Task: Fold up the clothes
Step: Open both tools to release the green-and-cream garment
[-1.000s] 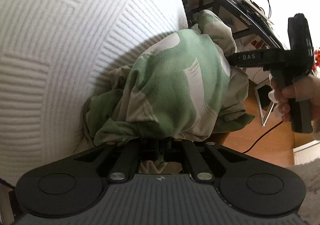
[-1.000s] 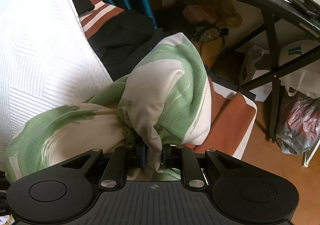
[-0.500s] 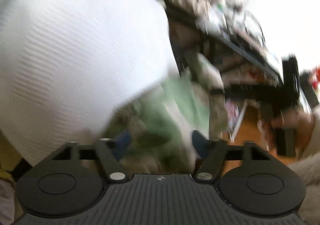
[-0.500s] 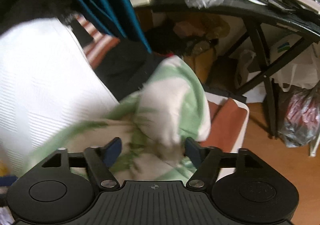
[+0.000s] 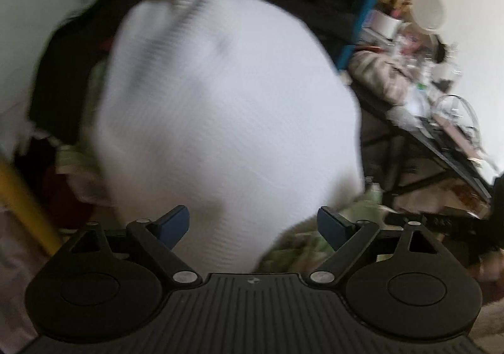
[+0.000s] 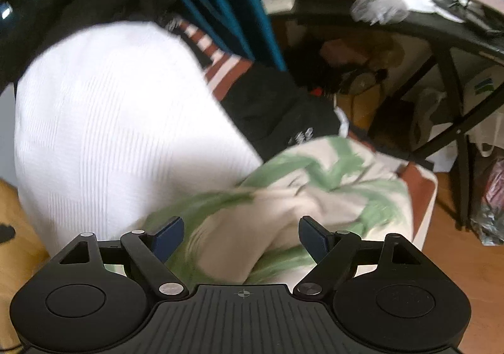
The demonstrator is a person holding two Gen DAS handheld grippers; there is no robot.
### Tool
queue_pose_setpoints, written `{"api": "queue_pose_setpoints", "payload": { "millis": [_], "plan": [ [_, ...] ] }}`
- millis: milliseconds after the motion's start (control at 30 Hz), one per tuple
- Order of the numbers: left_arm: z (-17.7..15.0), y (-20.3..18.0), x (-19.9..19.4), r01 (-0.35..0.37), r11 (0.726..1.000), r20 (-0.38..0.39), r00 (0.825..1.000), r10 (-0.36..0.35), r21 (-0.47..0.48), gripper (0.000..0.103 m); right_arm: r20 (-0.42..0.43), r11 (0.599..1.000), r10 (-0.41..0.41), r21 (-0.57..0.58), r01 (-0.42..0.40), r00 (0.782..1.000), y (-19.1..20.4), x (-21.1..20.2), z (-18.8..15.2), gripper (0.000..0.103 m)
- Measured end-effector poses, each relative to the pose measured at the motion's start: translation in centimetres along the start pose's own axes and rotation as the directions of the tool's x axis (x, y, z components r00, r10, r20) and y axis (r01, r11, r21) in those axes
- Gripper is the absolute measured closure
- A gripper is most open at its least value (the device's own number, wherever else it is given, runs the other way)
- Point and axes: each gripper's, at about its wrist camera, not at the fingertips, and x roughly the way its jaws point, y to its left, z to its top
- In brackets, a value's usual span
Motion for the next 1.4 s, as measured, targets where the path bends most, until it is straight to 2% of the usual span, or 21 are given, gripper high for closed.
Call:
{"api": "queue_pose_setpoints", "payload": {
  "millis": [200,267,367,667,867,1000,1100,1233,1400],
  "plan": [
    [0.4,3.3,-1.1,-0.091,0.993,0.016,0.996,0.093,-0.079,0.008,-0.044,0.999,-0.021,-0.039,0.019,0.999,1.9,2.4,-1.4,0.017],
    [0.8,4.2,-1.7,-0.138,0.987,0.04,0.989,0.142,-0.084,0.008,-0.053,0.999,-0.028,-0.028,0.026,0.998,2.1,2.9,-1.4,0.013],
    [1.8,5.1,-1.9,-0.195,0.977,0.062,0.978,0.201,-0.08,0.004,-0.057,0.999,-0.045,-0.014,0.045,0.997,2.5,3.1,-1.0,0.011],
    [5.0,7.1,0.2,-0.145,0.988,0.063,0.987,0.149,-0.061,0.003,0.044,0.994,-0.096,0.054,0.094,0.994,4.2,0.6,1.4,0.009],
    [5.7,8.1,2.6,-0.104,0.994,0.039,0.994,0.105,-0.028,0.003,0.14,0.981,-0.186,-0.02,0.19,0.973,6.2,-1.0,2.9,0.001],
    [5.7,8.8,4.4,-0.065,0.998,0.013,0.998,0.065,0.0,0.001,0.137,0.965,-0.257,-0.019,0.262,0.957,7.0,-0.8,3.4,0.001],
    [5.6,8.9,5.5,-0.008,0.999,0.004,1.0,0.008,0.036,0.001,0.138,0.957,-0.284,-0.019,0.29,0.949,7.5,-0.2,3.5,0.001],
    [5.6,8.7,7.1,0.032,0.995,-0.021,0.999,-0.03,0.097,0.0,0.161,0.944,-0.318,-0.034,0.327,0.934,8.7,-0.1,4.3,0.001],
    [6.0,9.5,9.0,0.119,0.993,-0.097,0.988,-0.118,0.007,0.0,0.208,0.93,-0.349,-0.048,0.366,0.914,10.1,-0.5,5.5,0.001]
  ]
}}
